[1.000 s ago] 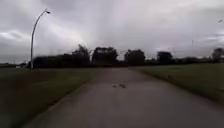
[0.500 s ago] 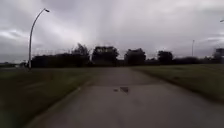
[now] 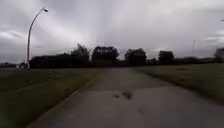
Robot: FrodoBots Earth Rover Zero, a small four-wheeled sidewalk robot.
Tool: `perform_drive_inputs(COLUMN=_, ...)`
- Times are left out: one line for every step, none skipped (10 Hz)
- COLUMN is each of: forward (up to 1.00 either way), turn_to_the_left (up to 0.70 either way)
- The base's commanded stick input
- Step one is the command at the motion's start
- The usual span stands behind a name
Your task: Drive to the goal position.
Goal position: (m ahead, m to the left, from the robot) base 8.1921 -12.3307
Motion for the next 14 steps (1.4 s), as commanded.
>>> perform_drive_inputs(forward=0.7, turn_to_the_left=0.0)
perform_drive_inputs(forward=0.7, turn_to_the_left=0.0)
perform_drive_inputs(forward=0.7, turn_to_the_left=0.0)
perform_drive_inputs(forward=0.7, turn_to_the_left=0.0)
perform_drive_inputs(forward=0.7, turn_to_the_left=0.0)
perform_drive_inputs(forward=0.7, turn_to_the_left=0.0)
perform_drive_inputs(forward=0.7, turn_to_the_left=0.0)
perform_drive_inputs(forward=0.7, turn_to_the_left=0.0)
perform_drive_inputs(forward=0.7, turn_to_the_left=0.0)
perform_drive_inputs(forward=0.7, turn_to_the_left=0.0)
perform_drive_inputs(forward=0.7, turn_to_the_left=0.0)
perform_drive_inputs(forward=0.7, turn_to_the_left=0.0)
perform_drive_inputs(forward=0.7, turn_to_the_left=0.0)
perform_drive_inputs(forward=0.7, turn_to_the_left=0.0)
